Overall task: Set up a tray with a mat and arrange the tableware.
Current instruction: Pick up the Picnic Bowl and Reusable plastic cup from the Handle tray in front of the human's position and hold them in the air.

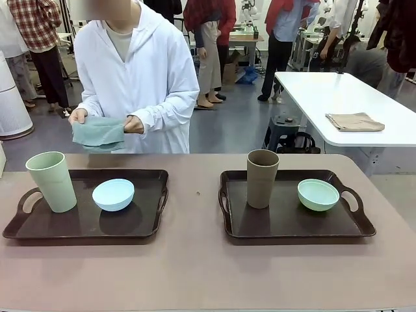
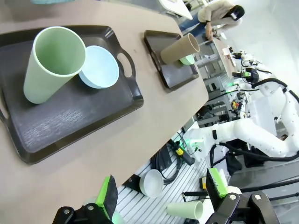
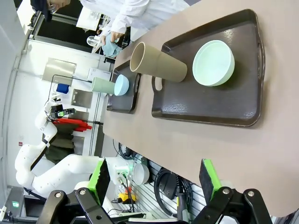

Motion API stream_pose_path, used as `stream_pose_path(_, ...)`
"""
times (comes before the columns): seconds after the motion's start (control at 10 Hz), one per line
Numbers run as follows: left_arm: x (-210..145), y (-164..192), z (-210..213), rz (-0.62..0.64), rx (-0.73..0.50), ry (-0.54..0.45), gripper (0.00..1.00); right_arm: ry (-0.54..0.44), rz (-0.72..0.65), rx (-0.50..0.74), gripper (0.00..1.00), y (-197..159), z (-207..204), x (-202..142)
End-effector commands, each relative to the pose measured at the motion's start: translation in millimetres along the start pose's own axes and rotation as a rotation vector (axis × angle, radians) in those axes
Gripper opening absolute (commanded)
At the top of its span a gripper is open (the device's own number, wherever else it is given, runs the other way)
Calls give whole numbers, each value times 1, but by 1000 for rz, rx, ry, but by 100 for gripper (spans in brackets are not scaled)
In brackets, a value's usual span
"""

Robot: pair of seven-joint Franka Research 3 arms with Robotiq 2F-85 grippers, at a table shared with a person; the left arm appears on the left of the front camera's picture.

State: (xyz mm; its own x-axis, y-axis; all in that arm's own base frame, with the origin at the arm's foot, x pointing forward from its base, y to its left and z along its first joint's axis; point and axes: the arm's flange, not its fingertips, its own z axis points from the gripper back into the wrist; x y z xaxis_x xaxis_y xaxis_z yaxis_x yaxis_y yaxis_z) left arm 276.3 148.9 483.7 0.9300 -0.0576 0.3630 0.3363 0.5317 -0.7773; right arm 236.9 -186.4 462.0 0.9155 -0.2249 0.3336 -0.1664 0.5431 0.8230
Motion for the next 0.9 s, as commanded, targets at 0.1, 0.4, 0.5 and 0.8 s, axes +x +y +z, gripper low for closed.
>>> stream_pose_path(0.1,0,1,1,-8,-12,-10,100,-11,17,25,100,-1,-2,0)
stream_pose_path(0.4,0,1,1,-8,-12,-10,100,-11,17,25,100,-1,-2,0)
stream_pose_path(0.5,0,1,1,-8,-12,-10,100,-11,17,25,100,-1,-2,0)
stream_pose_path(0.8,0,1,1,-8,-12,-10,100,-11,17,25,100,-1,-2,0)
